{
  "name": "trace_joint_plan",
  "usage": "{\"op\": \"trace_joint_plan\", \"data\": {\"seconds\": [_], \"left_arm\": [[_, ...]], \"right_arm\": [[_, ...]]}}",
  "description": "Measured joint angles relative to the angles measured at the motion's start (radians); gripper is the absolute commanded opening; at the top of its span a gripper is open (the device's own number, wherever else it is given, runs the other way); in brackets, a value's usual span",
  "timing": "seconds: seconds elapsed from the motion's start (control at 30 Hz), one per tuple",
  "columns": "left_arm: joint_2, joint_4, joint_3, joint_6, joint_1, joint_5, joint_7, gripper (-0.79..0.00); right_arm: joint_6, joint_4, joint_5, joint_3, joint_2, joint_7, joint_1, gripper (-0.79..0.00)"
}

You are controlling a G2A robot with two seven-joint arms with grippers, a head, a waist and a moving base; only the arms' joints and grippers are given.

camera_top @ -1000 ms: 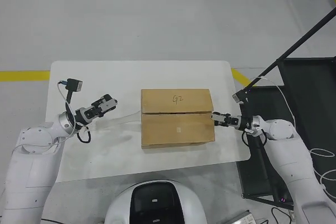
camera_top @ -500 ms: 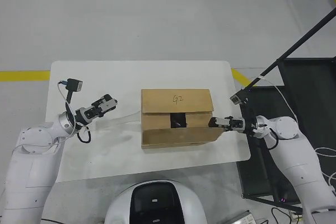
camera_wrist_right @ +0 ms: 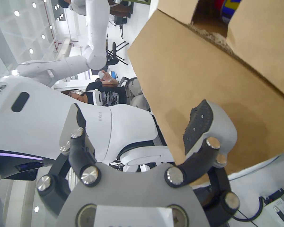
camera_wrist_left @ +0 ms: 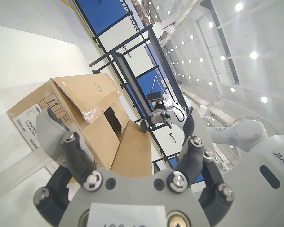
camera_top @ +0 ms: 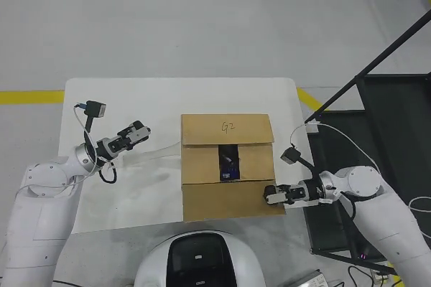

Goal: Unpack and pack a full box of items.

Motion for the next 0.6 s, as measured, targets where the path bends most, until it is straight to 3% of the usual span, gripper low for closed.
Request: {"op": "trace_joint_plan", "data": {"seconds": [0.3,0.6], "left_arm": [[0.0,0.0,0.0,0.0,0.0,0.0,0.0,0.0],[0.0,0.0,0.0,0.0,0.0,0.0,0.0,0.0]], "right_arm": [[-0.086,0.056,-0.101,-0.155,0.026,-0.086,0.015,0.0],[-0.259,0.164,-0.221,-0.285,0.022,-0.26,0.097,0.0]]}}
